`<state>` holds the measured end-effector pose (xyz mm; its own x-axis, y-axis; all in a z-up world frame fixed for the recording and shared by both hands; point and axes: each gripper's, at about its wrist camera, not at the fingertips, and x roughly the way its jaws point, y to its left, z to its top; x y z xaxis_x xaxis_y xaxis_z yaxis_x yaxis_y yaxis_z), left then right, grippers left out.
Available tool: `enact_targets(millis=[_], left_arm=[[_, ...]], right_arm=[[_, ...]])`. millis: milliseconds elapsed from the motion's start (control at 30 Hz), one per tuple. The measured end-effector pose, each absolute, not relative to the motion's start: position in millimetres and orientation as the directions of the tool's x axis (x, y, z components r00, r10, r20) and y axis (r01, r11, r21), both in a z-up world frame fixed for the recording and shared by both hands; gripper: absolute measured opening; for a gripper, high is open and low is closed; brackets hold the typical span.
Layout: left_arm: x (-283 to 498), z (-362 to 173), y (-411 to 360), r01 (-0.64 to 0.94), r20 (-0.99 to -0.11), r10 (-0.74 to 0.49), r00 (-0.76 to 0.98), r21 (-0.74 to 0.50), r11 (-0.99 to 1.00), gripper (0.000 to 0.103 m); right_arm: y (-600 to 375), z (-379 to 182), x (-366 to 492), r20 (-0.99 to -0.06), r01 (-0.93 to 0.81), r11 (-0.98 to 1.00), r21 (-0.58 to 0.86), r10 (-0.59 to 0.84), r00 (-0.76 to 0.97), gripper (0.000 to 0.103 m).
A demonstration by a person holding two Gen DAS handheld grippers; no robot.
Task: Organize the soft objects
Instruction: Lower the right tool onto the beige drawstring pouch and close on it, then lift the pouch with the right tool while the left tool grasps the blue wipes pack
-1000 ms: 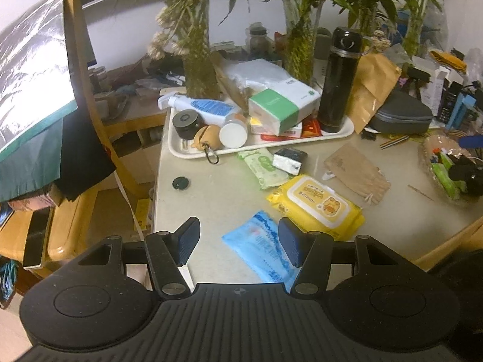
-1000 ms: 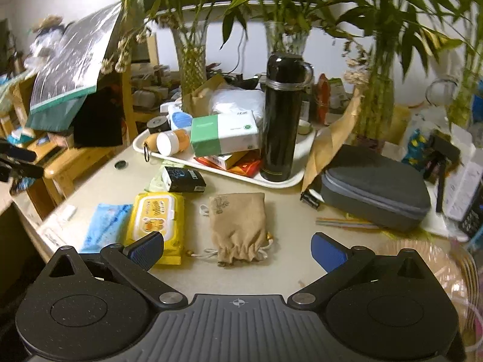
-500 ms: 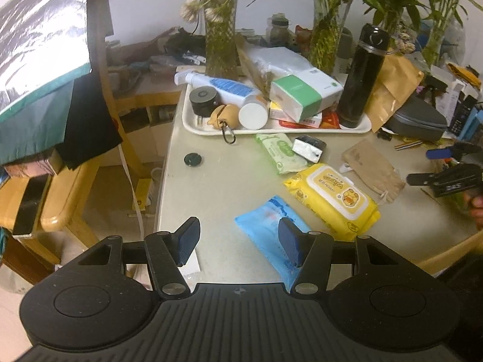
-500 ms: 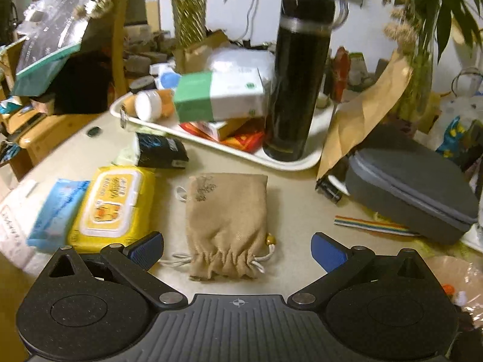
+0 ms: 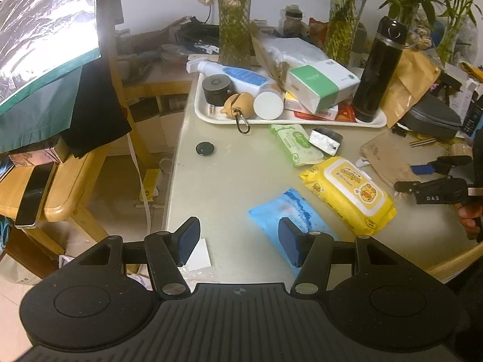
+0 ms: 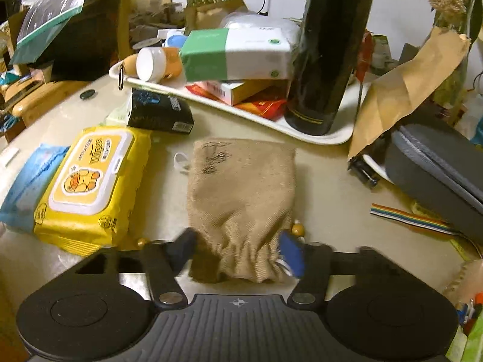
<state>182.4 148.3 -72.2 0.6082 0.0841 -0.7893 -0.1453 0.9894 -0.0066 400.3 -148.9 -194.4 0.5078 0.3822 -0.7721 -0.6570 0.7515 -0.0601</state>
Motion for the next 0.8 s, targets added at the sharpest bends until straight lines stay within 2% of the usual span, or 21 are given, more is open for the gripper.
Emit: enact_targets(millis=[33,67,133,800], left_arm=[[183,-72,148,-0.145,-0.789,0.086,0.609,-0.004,0.989,0.057],[182,-72,148,-0.145,-0.789,0.087,0.608,-0.002,0.989,0.057],[182,-71,147,-0.146,-0.788,0.094,0.608,0.005,0.989,0.057],[204,-32,110,-0.047,-0.729,0.077,0.680,0.061,0.997,0.057]], right_arm=[[-148,-194,399,-0.770,-0.658,0.751,-0.060,0.385,0.509,0.033],[-148,-193,398,-0.770,-0.658,0.750,-0.064,0.382,0.511,0.028],[-147,-191,397,-0.766,-0.656,0.750,-0.081,0.374,0.523,0.024],[-196,-106,361,-0.659,-0.629,0.778,-0.014,0.466,0.590,0.021]])
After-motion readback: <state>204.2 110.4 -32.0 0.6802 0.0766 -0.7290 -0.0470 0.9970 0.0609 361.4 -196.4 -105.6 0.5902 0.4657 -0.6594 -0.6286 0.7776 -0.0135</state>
